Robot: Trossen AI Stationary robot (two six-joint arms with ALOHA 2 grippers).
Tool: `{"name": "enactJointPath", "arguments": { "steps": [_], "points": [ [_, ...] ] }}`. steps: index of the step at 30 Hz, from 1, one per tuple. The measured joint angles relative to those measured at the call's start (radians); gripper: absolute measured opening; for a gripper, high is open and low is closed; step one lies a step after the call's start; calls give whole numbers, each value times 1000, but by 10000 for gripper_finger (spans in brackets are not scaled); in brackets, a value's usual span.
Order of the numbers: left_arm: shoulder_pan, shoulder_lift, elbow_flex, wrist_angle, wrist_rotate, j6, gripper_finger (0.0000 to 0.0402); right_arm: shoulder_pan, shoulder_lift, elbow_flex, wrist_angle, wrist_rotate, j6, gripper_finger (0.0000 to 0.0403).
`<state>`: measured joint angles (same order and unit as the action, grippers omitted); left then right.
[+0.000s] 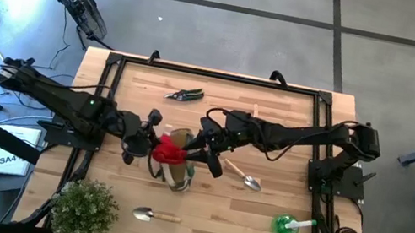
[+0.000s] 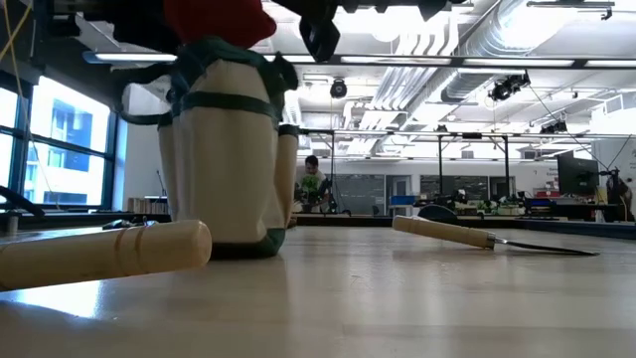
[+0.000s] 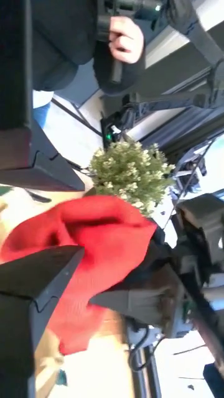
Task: Pick & Place Garden tools in Gardening bag
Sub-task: Put the glove into the gardening bag
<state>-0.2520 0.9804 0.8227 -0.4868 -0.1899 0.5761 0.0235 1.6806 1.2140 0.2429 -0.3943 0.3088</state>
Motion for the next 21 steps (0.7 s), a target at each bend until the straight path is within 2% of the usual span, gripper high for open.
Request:
{"name": "enactJointPath", "arguments": {
  "steps": [8, 17, 21],
  "points": [
    [-10, 67, -1, -17, 28, 53, 5, 0, 0, 0, -11, -1, 1, 139],
    [-11, 169, -1, -36, 24, 215, 5, 3, 1, 0, -14, -2, 0, 139],
    [-11, 180, -1, -27, 17, 340, 5, 3, 1, 0, -16, -2, 0, 139]
  ]
}}
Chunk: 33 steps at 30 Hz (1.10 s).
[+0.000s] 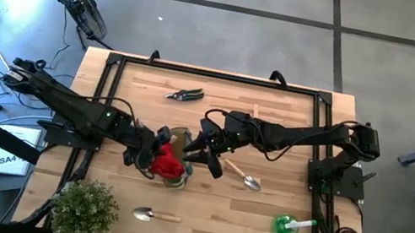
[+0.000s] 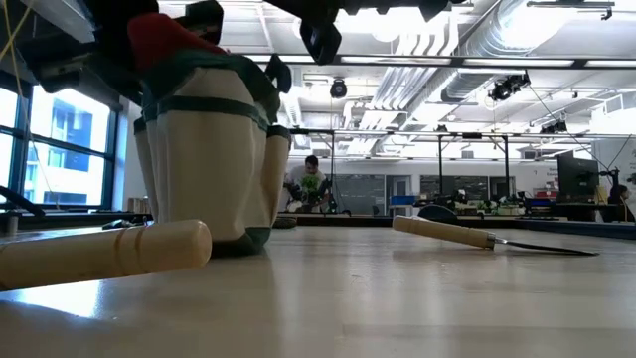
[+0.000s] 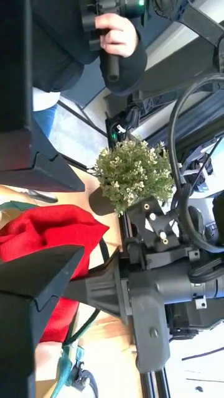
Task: Pick & Place Garden tools in Gardening bag
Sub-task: Put the glove into the gardening bag
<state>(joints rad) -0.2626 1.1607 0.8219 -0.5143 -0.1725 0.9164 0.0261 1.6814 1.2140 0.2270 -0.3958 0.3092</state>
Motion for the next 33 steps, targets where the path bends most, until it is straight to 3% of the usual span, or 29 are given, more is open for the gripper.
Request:
{"name": "enactJointPath", "arguments": {
  "steps": [16, 23, 33],
  "points": [
    [0, 58, 18, 57, -339, 328, 5, 0, 1, -1, -28, 0, 0, 138],
    [1, 147, 18, 140, -580, 476, 9, 2, 2, -1, -43, 0, 0, 138],
    [0, 219, 18, 147, -507, 462, 5, 27, 2, -2, -60, 3, -29, 138]
  ]
}}
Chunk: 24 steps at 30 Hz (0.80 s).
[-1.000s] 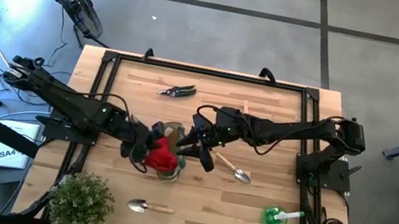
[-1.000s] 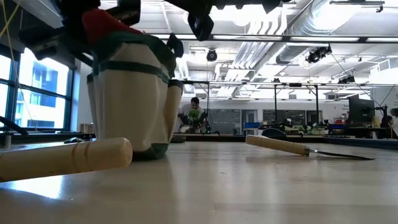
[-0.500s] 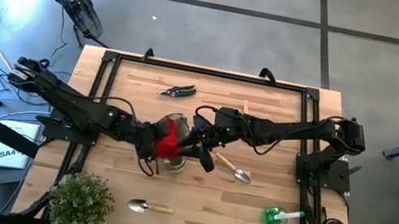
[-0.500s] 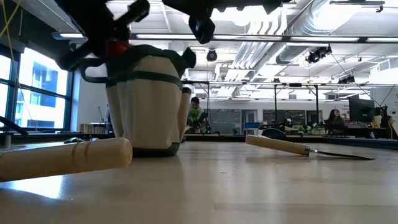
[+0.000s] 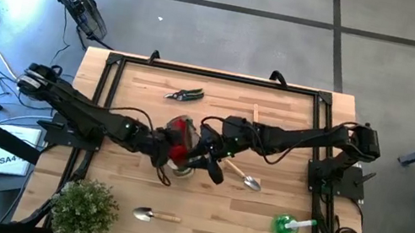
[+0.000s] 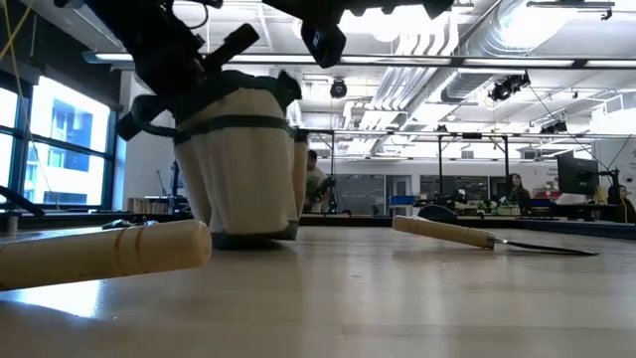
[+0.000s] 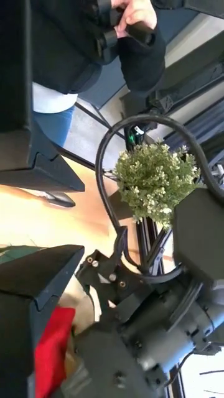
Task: Pick & Place Garden tools in Gardening bag
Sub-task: Put the glove into the gardening bag
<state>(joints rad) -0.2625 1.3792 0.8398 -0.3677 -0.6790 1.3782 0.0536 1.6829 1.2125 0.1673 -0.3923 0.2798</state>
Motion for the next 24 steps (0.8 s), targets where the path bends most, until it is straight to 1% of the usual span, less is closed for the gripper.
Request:
{"name": "enactJointPath", "arguments": {
  "steps": [3, 6, 9, 11, 15, 20, 24],
  "points": [
    [-23, -2, 13, -9, 46, -21, 5, 0, 0, 0, -12, 0, -4, 138],
    [-49, -2, 54, -46, 126, -76, 5, -1, 0, 0, -21, 2, -15, 138],
    [-60, -2, 103, -63, 213, -194, 8, -1, 0, 0, -26, 25, -20, 138],
    [-58, -2, 125, -81, 252, -284, 20, -1, 0, 0, -31, 46, -20, 138],
    [-34, -2, 135, -149, 259, -382, 41, -1, 0, 0, -40, 53, -20, 138],
    [-33, -2, 135, -157, 303, -415, 45, -1, 0, 0, -42, 53, -20, 138],
    [-33, -2, 135, -157, 303, -468, 47, -1, 0, 0, -42, 53, -20, 138]
  ]
}}
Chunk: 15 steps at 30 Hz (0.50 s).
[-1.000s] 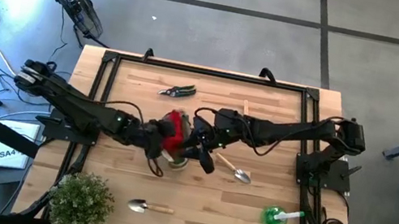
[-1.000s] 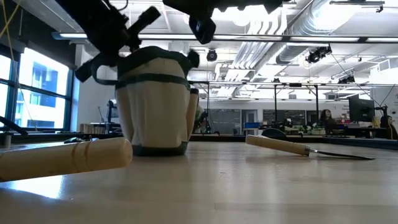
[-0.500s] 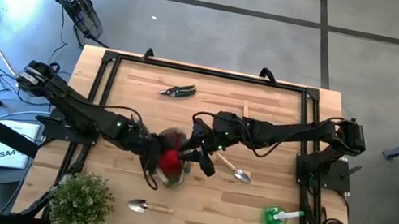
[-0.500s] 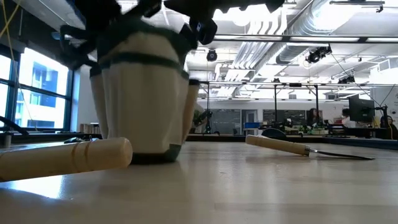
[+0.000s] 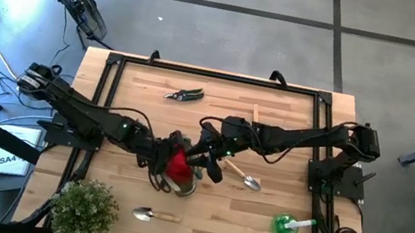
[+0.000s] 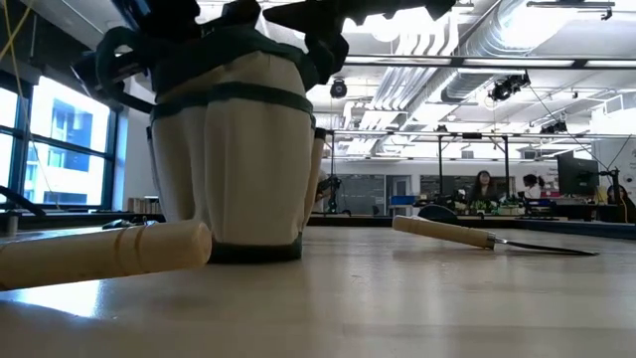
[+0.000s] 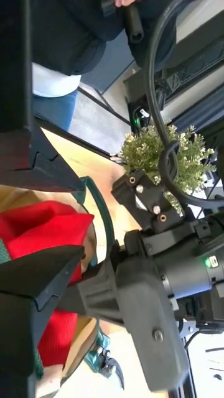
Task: Pick & Place Garden tools in Gardening bag
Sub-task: Put the glove into the gardening bag
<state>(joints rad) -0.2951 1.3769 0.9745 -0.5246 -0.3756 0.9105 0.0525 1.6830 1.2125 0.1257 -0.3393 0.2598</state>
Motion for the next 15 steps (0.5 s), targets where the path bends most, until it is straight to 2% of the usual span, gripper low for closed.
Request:
{"name": "enactJointPath", "arguments": {
  "steps": [15],
  "points": [
    [0, 0, 0, -16, -22, -79, 51, 0, 0, 0, 0, 0, -2, 138]
  ]
}}
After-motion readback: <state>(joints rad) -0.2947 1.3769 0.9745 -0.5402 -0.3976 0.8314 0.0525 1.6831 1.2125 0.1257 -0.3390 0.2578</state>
